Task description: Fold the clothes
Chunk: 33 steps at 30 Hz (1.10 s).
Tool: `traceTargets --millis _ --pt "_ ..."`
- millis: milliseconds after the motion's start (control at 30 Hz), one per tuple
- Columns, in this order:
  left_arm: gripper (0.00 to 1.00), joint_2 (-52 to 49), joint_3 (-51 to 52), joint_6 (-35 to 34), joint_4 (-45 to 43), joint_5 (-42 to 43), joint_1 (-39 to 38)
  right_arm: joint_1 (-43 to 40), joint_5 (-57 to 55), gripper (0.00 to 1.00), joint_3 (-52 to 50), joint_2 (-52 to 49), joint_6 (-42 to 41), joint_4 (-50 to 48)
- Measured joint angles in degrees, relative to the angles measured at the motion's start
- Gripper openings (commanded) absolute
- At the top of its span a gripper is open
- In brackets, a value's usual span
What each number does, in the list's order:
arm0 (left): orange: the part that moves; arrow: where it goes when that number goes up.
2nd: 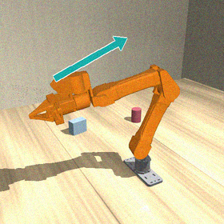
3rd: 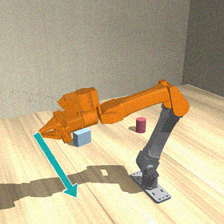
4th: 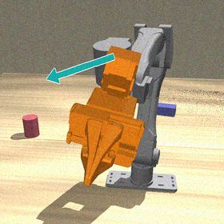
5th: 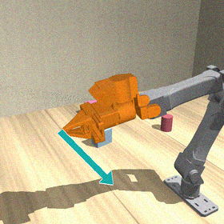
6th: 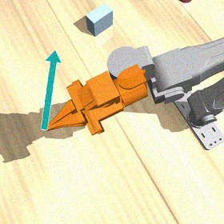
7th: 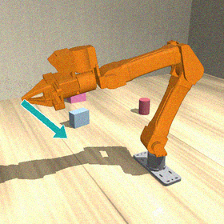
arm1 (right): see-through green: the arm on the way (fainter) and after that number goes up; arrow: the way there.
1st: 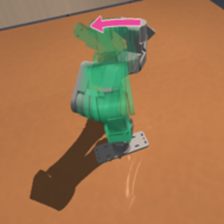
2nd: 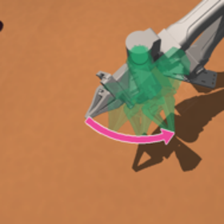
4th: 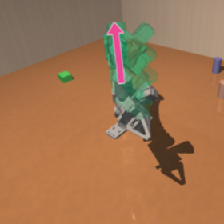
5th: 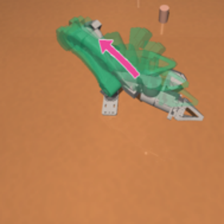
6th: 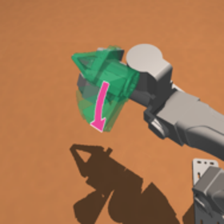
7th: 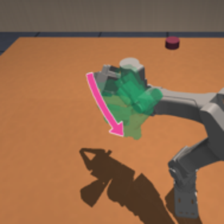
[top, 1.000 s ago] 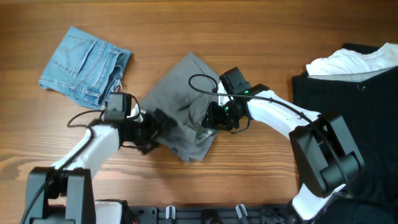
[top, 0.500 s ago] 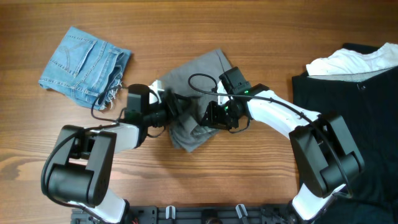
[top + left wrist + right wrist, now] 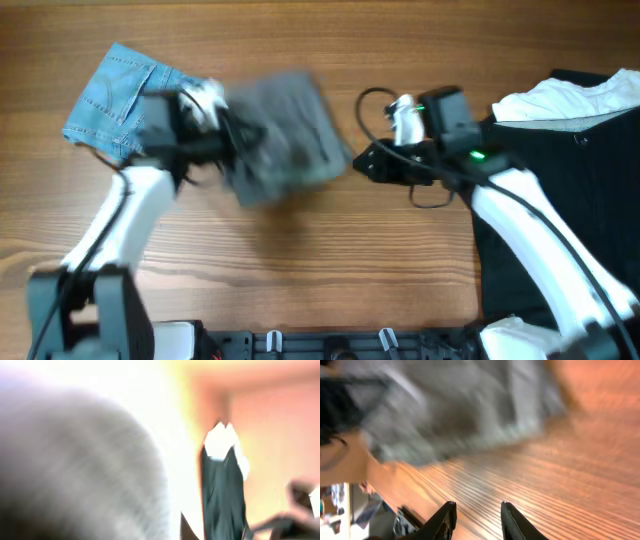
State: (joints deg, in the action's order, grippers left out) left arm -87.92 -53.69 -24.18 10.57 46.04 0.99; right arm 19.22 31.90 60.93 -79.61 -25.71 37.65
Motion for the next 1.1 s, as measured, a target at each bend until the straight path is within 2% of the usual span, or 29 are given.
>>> traceTargets --millis 100,167,300,400,467,533,567,600,633,667,700,800,900,933,1033,1100 --pt "0.04 3.34 -10.91 1.2 -7.1 -1.2 6.34 -1.03 -0.52 0.33 0.0 4.85 -0.68 0.07" --pt "0.04 3.28 -12.41 1.6 -11.56 -3.15 9.11 -1.01 -0.68 0.32 0.0 4.96 -1.05 1.97" --pt "0.04 -8.07 -12.37 0.63 -24.96 -4.24 15.69 -1.01 -0.92 0.29 0.0 4.94 -1.25 8.22" --pt "0.04 -18.75 -12.74 -7.65 -39.39 -1.49 20.09 -1.01 -0.92 0.29 -0.02 4.94 -1.25 11.67" --pt "0.04 -19.67 -13.88 -11.04 -41.09 -1.14 20.28 -1.01 -0.92 0.29 0.0 4.94 -1.29 12.28" --pt "0.07 -19.63 -15.43 -10.8 -37.55 -1.18 20.44 -1.01 -0.92 0.29 -0.02 4.94 -1.88 12.83" --pt "0.16 -19.61 -15.67 -10.32 -34.4 -1.2 20.85 -1.01 -0.92 0.29 -0.02 4.94 -2.1 12.92" --pt "0.46 -19.58 -15.85 -9.44 -30.08 -1.25 21.68 -1.01 -0.92 0.29 -0.02 4.94 -2.21 12.94" --pt "0.89 -19.58 -15.93 -8.41 -25.44 -1.46 23.02 -1.01 -0.92 0.29 -0.02 4.94 -2.36 12.9" --pt "0.93 -19.56 -16.04 -6.88 -20.61 -1.81 25.18 -1.01 -0.94 0.29 -0.02 4.94 -2.54 12.92" --pt "1.0 -19.56 -16.24 -5.81 -17.18 -2.62 26.99 -1.01 -0.92 0.29 -0.02 4.96 -2.54 12.94" --pt "1.0 -19.43 -16.44 -4.22 -6.27 -3.17 33.29 -1.01 -0.92 0.29 -0.02 4.94 -2.54 12.98" --pt "1.0 -17.44 -16.79 -2.62 10.82 -2.4 41.42 -1.01 -0.9 0.29 -0.02 4.96 -2.51 12.96" --pt "1.0 -16.76 -16.85 -1.75 13.75 -2.54 42.77 -1.01 -0.92 0.28 -0.02 4.96 -2.47 12.98" --pt "1.0 -13.05 -16.79 3.87 23.15 -3.04 44.94 -1.01 -0.92 0.26 -0.02 4.96 -0.28 13.11" --pt "1.0 -7.41 -16.92 10.78 30.34 -3.39 43.91 -1.01 -1.22 0.27 -0.02 5.22 1.55 13.16"
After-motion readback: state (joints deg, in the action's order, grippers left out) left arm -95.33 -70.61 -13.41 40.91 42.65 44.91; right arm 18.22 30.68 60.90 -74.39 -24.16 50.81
